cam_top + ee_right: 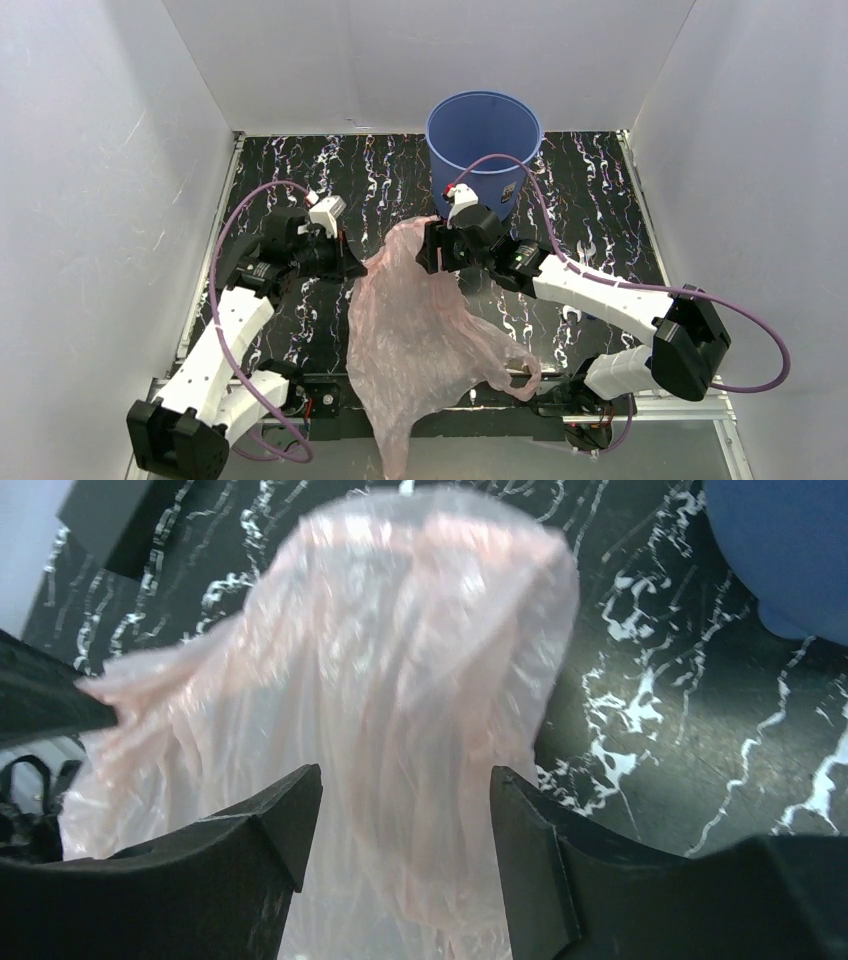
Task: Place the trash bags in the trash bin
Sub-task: Unfold the trash bag at the center of the board.
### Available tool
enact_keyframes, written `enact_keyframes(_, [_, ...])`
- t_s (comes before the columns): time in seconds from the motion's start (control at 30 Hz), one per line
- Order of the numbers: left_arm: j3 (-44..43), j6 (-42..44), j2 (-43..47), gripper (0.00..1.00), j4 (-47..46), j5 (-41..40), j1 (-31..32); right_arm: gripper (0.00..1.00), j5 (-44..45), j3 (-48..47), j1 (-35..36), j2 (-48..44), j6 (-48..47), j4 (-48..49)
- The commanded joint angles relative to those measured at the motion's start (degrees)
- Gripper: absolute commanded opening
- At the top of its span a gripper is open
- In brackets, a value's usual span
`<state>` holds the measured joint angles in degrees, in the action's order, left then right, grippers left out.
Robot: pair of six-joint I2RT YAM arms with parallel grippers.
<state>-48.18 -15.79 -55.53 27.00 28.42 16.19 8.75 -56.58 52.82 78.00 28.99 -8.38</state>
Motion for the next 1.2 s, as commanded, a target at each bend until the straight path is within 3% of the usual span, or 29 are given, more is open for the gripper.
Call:
enact_keyframes(0.0, [0.9, -0.7, 6.1, 0.00, 5.5, 2.8, -0.2, 0.70, -2.6, -0.8, 0.3, -1.6, 1.0, 7.2])
enact_keyframes(0.13, [-0.7, -0.2, 9.1, 0.00, 8.8, 2.3, -0.1, 0.65, -2.5, 0.1, 0.3, -3.7, 0.9, 7.9])
enact_keyframes(0.43, [-1.3, -0.3, 12.4, 0.00, 10.5, 4.1, -0.1, 0.66, -1.5, -1.8, 0.2, -3.5, 0.2, 5.0])
enact_keyframes(0.73, [-1.2, -0.6, 15.0, 0.00, 10.4, 4.9, -0.1, 0.41, -8.4, -2.7, 0.2, -1.3, -0.2, 6.5])
enact_keyframes(0.8, [-1.3, -0.6, 15.4, 0.00, 10.3, 4.9, -0.1, 0.24, -8.3, -2.4, 0.1, -1.0, -0.3, 7.4])
enact_keyframes(0.93, [-1.4, -0.9, 17.0, 0.00, 11.0, 3.0, -0.1, 0.04, -10.1, -3.1, -0.6, -1.4, -1.4, 7.1])
enact_keyframes(1.07, [-2.7, -1.6, 18.2, 0.00, 13.5, -3.5, -0.1, 0.01, -2.5, -4.7, -1.0, -3.5, -3.2, 2.2])
enact_keyframes(1.17, [-4.0, -2.7, 19.1, 0.00, 16.7, -13.9, -0.1, 0.01, 3.3, -4.6, -2.0, -6.8, -3.6, -1.3])
